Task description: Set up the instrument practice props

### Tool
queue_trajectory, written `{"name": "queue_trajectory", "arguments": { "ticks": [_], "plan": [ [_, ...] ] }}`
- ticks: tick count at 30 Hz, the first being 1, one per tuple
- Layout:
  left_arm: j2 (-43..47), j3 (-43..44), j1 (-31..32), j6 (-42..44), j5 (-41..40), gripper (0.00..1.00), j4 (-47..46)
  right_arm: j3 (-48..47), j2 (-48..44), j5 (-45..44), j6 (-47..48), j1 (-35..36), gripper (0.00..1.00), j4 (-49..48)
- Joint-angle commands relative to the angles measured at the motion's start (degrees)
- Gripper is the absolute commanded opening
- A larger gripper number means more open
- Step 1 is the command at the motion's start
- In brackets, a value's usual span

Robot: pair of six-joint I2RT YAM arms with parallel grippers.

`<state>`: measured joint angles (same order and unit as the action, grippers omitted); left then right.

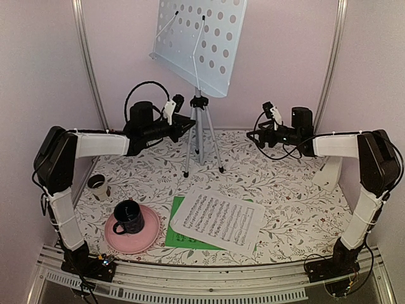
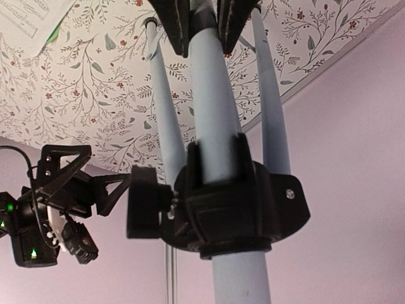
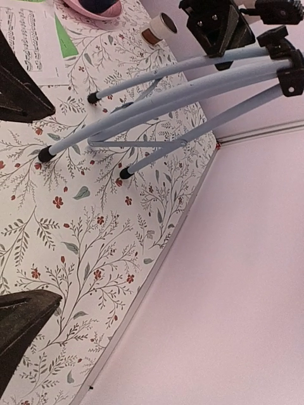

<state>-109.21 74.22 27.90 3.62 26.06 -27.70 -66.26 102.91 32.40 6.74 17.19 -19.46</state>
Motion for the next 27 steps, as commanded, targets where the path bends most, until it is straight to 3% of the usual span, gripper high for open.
{"name": "queue_trajectory", "arguments": {
  "ticks": [1, 19, 23, 27],
  "plan": [
    [-1.52, 0.23, -0.75, 5.48, -2.95, 0.00, 5.35, -0.46, 2.46, 4.71, -0.51, 1.29, 0.93, -4.07],
    [-1.82, 0.72, -0.15, 6.35, -2.51, 0.00, 5.05, -21.57, 24.18, 6.35, 9.09, 11.48, 0.85, 5.67],
    [-1.92, 0.84, -0.13, 6.55, -2.27, 0.00, 5.00, -24.43, 26.71, 6.41, 10.88, 11.85, 0.77, 7.78],
    [-1.92, 0.84, -0.13, 6.73, -1.90, 0.00, 4.85, -26.16, 27.71, 6.46, 12.04, 12.23, 0.59, 8.87]
  ]
}}
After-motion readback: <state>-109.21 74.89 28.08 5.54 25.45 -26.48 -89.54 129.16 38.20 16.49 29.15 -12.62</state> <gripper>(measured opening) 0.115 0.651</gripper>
